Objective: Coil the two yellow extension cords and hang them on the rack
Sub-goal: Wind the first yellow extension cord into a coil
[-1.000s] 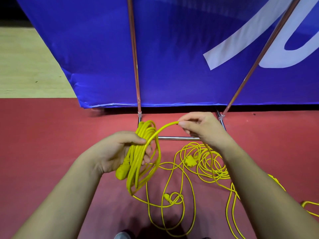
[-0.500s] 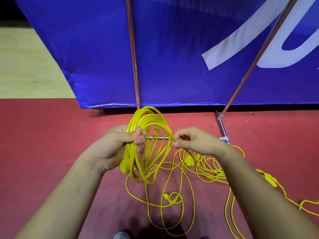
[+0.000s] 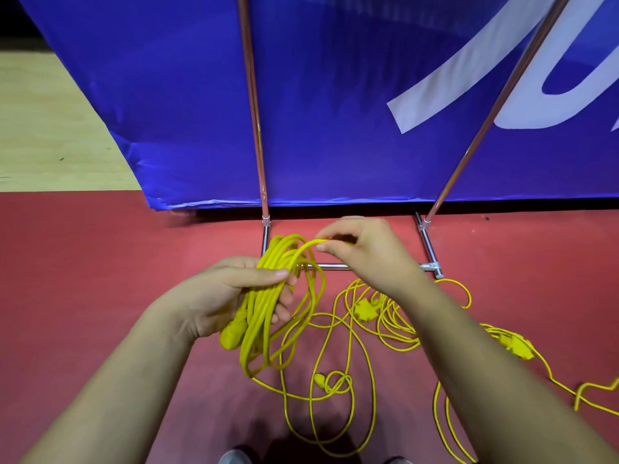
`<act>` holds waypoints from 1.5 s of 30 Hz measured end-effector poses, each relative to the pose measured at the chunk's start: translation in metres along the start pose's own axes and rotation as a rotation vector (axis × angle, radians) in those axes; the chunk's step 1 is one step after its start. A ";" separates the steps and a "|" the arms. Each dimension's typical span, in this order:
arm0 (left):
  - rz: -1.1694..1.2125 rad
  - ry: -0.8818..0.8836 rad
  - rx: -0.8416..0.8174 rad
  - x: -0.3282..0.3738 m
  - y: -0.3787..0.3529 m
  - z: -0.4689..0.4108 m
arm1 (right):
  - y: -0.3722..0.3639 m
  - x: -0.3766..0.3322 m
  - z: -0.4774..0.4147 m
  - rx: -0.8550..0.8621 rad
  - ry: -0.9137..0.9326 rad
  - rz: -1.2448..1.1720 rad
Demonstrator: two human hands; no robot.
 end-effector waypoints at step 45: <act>0.251 -0.108 0.045 0.014 0.016 0.006 | 0.005 0.068 0.001 0.151 -0.281 -0.455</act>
Point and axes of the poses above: each hand's wrist, its own z-axis away from the middle knuckle, its own y-axis out of the back of the hand, x = y × z, the point moved 3 cm from there along -z, towards the middle knuckle, and after that the axes turned 7 degrees about x, right-handed, at the moved point
